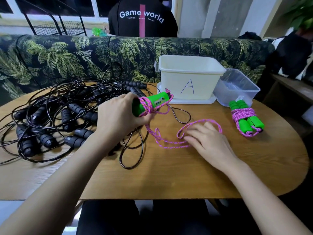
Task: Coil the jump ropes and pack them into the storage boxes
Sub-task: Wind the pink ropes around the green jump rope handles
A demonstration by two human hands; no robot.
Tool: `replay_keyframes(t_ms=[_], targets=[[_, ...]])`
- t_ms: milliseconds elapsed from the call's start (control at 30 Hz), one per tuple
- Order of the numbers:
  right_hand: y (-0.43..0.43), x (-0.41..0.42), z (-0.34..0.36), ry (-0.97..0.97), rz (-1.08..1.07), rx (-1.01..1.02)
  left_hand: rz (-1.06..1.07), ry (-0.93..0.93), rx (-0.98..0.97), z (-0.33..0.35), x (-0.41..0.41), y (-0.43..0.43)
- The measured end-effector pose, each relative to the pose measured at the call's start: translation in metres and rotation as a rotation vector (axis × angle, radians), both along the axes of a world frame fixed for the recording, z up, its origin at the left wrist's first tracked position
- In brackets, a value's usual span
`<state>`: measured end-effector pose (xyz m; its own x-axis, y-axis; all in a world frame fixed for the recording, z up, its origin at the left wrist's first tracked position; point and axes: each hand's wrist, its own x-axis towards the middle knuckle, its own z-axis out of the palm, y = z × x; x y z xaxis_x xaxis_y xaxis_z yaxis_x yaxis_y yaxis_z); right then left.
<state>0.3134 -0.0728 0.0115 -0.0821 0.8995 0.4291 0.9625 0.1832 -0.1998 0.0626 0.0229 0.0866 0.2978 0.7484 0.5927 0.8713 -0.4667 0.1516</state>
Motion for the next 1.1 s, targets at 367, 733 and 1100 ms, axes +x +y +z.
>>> replay_keyframes(t_ms=[367, 733, 1100], targets=[[0.024, -0.074, 0.000, 0.904, 0.294, -0.210, -0.109, -0.212, -0.005, 0.012, 0.014, -0.003], [0.023, 0.026, -0.005, 1.171, 0.164, -0.479, -0.418, -0.274, 0.034, 0.004, -0.024, 0.002], [0.059, -0.003, 0.095, 0.142, 0.035, 0.007, -0.484, 0.391, 0.365, -0.033, 0.008, -0.018]])
